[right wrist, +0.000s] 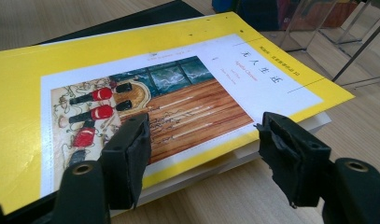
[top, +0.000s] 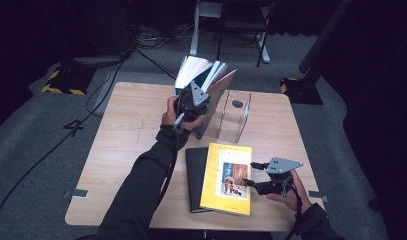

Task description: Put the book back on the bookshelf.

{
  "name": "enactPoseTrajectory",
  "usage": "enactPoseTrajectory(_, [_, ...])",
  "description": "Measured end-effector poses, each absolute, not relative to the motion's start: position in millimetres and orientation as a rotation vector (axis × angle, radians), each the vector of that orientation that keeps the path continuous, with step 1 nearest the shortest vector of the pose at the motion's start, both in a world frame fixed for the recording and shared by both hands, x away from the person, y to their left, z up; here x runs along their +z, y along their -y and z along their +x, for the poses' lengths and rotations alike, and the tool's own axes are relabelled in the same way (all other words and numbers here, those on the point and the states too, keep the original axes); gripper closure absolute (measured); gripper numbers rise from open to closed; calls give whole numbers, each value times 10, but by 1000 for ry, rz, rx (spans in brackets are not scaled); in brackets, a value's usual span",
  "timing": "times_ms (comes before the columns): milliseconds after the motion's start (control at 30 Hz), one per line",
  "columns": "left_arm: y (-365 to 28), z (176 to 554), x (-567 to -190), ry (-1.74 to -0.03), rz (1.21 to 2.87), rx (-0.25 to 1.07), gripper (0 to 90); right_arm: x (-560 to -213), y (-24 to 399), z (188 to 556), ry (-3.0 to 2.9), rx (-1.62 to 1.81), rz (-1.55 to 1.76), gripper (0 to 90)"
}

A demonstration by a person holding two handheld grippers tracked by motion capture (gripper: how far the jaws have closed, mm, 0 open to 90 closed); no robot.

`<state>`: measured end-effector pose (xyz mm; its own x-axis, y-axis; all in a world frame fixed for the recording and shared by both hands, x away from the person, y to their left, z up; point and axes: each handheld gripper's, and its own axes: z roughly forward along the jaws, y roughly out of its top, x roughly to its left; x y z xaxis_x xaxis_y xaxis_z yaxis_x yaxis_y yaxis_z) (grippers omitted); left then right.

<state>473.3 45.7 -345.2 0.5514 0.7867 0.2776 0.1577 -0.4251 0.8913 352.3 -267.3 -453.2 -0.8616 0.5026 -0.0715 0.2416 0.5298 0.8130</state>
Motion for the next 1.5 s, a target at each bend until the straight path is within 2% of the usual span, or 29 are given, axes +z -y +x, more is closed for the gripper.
enactPoseTrajectory(500, [-630, 4519, -3509, -708, 1922, 838, 582, -4542, 2673, 3525, -2482, 1243, 628, 342])
enactPoseTrajectory(1100, [-897, 4226, -3778, -647, 2002, 784, 535, -4556, 2690, 3527, -2514, 1233, 654, 344])
enactPoseTrajectory(1500, [-1103, 3996, -4084, -619, 2068, 740, 508, -4587, 2699, 3557, -2612, 1245, 838, 241])
